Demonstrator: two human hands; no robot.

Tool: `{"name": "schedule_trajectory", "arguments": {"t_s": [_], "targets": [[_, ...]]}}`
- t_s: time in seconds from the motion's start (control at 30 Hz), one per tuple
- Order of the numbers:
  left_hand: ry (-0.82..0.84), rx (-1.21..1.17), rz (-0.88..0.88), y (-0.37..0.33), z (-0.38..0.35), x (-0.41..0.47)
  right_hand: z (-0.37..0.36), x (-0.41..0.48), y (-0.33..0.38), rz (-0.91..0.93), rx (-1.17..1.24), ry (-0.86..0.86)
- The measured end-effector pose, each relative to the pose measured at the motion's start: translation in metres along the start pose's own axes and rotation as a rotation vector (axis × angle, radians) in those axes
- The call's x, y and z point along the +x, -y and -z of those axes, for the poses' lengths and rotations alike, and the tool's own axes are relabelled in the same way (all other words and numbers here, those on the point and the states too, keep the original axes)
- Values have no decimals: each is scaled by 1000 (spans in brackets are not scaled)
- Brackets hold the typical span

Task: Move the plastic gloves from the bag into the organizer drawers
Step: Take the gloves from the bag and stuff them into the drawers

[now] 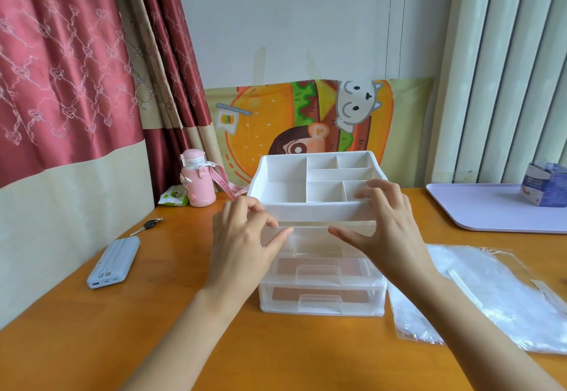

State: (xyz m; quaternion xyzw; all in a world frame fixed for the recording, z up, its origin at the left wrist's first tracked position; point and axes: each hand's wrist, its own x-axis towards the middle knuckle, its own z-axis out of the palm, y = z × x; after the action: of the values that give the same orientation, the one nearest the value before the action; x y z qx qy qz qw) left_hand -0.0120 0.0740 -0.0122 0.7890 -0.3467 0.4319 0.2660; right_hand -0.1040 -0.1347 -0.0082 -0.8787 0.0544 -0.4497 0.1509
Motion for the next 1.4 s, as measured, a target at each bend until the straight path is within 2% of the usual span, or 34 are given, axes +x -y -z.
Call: {"name": "schedule_trajectory", "arguments": {"t_s": [0.1,0.23,0.37,0.57,0.77,0.87,0.97,1.07,1.13,1.2,1.3,1.4], "targets": [[-8,3,26,-1,1,1,1,0,-1,12,7,-8],[8,25,-38,4,5,9,6,2,-7,31,43,31],[164,-12,-124,17,6,22,19,6,-20,74,101,121],[278,-209,-17,27,7,35,32,16,-31,120,85,157],[263,-216,-8,26,4,31,30,14,-31,112,88,123],[184,-214,-11,17,3,18,28,8,-34,100,162,118],[60,-186,-65,-2,2,-3,31,-5,-40,11,293,193],[29,-174,-181,-20,-8,-25,34,-13,-40,-70,327,284],[104,-190,-219,-29,-18,-37,36,-11,-36,-100,307,311],[255,-225,-215,-37,-24,-45,38,-8,-32,-92,245,309],[485,-208,-94,-41,-34,-52,40,-4,-28,-99,172,304],[535,-134,-61,-38,-45,-55,44,2,-24,-77,86,329]]}}
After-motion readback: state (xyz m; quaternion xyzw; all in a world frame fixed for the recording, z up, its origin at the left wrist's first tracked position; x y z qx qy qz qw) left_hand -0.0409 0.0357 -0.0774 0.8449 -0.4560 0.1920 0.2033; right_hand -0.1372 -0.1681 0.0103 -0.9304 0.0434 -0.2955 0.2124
